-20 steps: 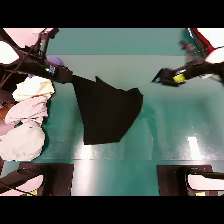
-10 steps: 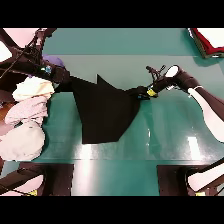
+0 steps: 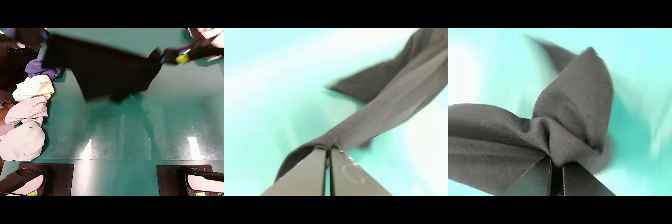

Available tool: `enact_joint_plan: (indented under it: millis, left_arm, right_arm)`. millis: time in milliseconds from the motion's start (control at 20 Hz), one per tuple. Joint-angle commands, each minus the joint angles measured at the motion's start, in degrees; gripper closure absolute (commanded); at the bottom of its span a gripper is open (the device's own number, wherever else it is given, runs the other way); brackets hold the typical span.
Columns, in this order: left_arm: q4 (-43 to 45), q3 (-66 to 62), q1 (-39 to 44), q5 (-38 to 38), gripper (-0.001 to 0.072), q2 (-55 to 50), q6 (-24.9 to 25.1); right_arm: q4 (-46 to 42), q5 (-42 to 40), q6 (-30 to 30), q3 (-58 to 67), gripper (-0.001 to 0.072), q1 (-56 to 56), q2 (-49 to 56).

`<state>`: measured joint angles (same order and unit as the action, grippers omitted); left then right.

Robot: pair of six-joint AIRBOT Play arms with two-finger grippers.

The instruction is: Fold the shirts.

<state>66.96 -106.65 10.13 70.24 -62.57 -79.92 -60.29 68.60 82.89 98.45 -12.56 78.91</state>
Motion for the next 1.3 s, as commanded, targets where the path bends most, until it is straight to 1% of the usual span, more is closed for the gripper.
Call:
enact_joint_plan:
  millis: [0, 150, 300, 350, 450, 500, 550, 650, 800, 900, 1000, 1100, 1150, 1200, 1250]
  left_arm:
    - [-4.2, -13.0, -0.1, -1.0, 0.0682, 2.6, -0.2]
    - [-9.2, -13.6, 0.0, -3.5, 0.0682, 6.3, -0.2]
    - [-11.5, -13.5, 0.0, -3.3, 0.0682, 7.4, -0.2]
    - [-11.4, -13.3, -0.1, -2.4, 0.0682, 7.2, -0.2]
    - [-10.0, -8.9, -0.1, -1.8, 0.0682, 7.0, -0.2]
    - [-8.9, -4.9, -0.1, -1.6, 0.0682, 6.8, -0.2]
    - [-7.3, -0.7, -0.1, -1.2, 0.0682, 6.5, -0.3]
    - [-4.6, 8.0, -0.1, 0.2, 0.0682, 4.6, -0.8]
    - [-0.9, 20.2, -0.1, -0.4, 0.0682, -1.7, -0.9]
    - [1.4, 25.8, -0.1, -4.0, 0.0681, -7.2, -0.8]
    - [2.3, 27.3, -0.3, -7.8, 0.0681, -13.7, -1.2]
    - [2.0, 27.3, -1.0, -11.1, 0.0679, -18.6, -4.1]
    - [1.9, 27.3, -1.4, -12.6, 0.0518, -20.0, -4.8]
    - [1.9, 27.3, -1.7, -13.8, 0.0185, -20.7, -6.3]
    - [1.9, 27.2, -2.1, -14.9, 0.0009, -20.8, -7.5]
  right_arm:
    - [-1.2, 0.7, 0.0, 7.9, 0.0689, 2.5, -11.8]
    - [-1.2, 3.2, 0.0, 11.1, 0.0689, 2.5, -18.4]
    - [-1.2, 4.9, 0.6, 8.4, 0.0689, 2.5, -25.2]
    - [-1.2, 5.0, 2.3, 6.1, 0.0690, 2.5, -27.3]
    - [-1.2, 5.7, 7.1, -0.4, 0.0689, 2.5, -30.9]
    - [-1.2, 6.8, 10.3, -4.4, 0.0689, 2.4, -32.2]
    - [-1.2, 8.1, 12.2, -8.4, 0.0689, 1.9, -32.9]
    - [-1.4, 8.5, 14.6, -17.9, 0.0689, 0.2, -33.6]
    - [-1.4, 3.2, 15.4, -31.7, 0.0689, -1.6, -31.1]
    - [-1.5, -3.3, 14.5, -38.2, 0.0688, -2.8, -26.6]
    - [-1.2, -12.3, 12.0, -41.8, 0.0688, -4.0, -21.2]
    - [-1.2, -19.4, 11.9, -42.2, 0.0688, -4.6, -15.7]
    - [-1.1, -21.4, 11.9, -41.2, 0.0687, -4.6, -13.0]
    - [-1.0, -22.3, 11.9, -39.6, 0.0681, -4.5, -10.6]
    - [-0.9, -22.3, 11.9, -37.6, 0.0563, -4.1, -8.2]
